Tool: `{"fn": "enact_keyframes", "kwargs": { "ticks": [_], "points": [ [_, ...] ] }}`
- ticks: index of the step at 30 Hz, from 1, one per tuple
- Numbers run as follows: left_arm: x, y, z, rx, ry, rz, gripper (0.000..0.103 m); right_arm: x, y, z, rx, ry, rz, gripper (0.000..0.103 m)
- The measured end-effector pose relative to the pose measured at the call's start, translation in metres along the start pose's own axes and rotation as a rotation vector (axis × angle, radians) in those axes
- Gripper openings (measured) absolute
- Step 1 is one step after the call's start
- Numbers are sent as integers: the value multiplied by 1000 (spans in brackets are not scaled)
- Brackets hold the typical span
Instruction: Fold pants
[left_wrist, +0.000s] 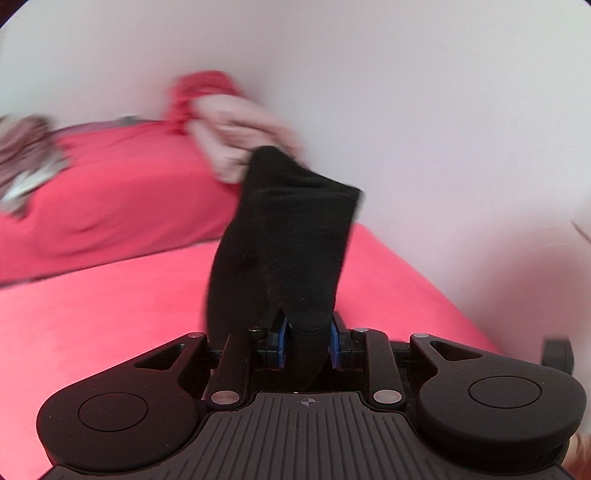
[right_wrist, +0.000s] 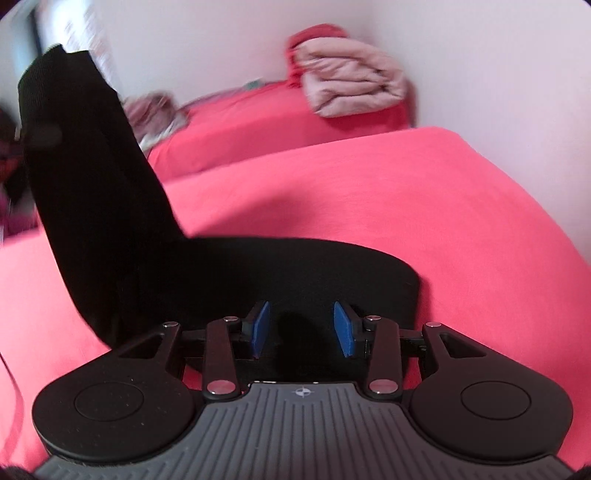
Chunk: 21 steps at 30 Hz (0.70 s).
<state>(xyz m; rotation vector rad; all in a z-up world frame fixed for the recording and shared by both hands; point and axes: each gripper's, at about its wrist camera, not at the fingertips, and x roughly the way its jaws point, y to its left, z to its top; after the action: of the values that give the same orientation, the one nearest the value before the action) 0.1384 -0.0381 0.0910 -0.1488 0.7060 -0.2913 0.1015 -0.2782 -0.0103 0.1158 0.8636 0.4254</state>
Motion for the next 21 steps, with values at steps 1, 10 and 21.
{"fn": "enact_keyframes", "kwargs": {
  "ticks": [1,10,21],
  "points": [
    [11,-14,-2,32,19,-25,88,-5,-8,1,38,-14,-3,44],
    [132,-89,-63,255,302,-101,96,-43,-71,-21,287,-78,-118,49],
    [82,-70,-54,177,320,-257,103,-32,-101,6,591,-57,159,70]
  ]
}}
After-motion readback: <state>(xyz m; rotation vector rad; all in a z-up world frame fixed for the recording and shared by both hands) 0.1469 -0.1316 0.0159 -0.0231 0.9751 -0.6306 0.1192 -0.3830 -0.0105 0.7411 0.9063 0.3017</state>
